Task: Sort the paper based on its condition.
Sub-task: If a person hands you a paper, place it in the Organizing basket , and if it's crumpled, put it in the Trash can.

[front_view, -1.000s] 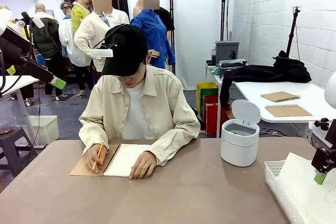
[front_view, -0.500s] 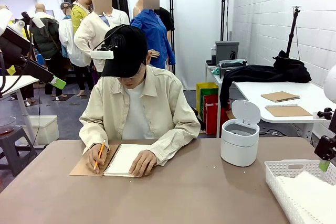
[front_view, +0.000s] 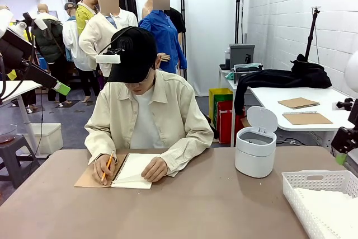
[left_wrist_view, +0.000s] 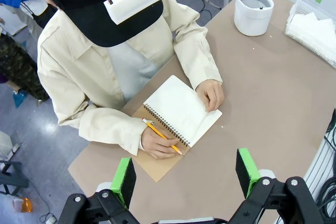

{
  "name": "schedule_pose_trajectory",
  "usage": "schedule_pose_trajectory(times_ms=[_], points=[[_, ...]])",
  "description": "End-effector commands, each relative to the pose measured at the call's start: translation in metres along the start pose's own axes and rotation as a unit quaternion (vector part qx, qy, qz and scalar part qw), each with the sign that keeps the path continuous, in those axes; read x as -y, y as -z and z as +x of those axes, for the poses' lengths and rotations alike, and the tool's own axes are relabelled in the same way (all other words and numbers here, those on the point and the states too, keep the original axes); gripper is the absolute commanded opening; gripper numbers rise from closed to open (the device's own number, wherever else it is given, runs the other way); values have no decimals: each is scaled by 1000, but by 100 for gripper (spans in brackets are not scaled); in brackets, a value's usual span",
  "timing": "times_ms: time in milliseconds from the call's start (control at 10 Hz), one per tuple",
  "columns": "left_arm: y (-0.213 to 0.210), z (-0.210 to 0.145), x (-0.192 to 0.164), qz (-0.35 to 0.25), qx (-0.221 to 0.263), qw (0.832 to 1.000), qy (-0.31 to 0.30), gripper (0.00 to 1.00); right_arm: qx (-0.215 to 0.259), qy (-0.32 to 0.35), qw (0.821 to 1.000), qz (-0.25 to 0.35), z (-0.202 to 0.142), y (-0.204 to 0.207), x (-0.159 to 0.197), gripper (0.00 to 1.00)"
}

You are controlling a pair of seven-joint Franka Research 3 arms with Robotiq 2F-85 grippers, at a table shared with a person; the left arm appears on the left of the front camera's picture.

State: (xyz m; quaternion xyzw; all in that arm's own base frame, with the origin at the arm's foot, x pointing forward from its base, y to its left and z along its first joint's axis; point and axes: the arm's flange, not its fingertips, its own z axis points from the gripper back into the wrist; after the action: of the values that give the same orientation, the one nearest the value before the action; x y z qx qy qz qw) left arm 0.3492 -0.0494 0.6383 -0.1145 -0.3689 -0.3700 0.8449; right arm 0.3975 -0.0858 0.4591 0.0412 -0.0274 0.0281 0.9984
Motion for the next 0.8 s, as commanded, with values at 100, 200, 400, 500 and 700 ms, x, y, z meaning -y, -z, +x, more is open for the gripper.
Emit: schedule_pose_trajectory(times_ms=[100,200,400,500,700], points=[[0,0,0,0,0,1000,-1,100,0,0,1000,0,0,0,0,100],[0,0,0,0,0,1000,-1,100,0,0,1000,0,0,0,0,100],[0,0,0,0,0,1000,-1,100,0,0,1000,0,0,0,0,100],[0,0,0,0,0,1000,-1,100,0,0,1000,0,0,0,0,100],[0,0,0,0,0,1000,-1,100,6,-57,996,63,-3,-14,-23,100]])
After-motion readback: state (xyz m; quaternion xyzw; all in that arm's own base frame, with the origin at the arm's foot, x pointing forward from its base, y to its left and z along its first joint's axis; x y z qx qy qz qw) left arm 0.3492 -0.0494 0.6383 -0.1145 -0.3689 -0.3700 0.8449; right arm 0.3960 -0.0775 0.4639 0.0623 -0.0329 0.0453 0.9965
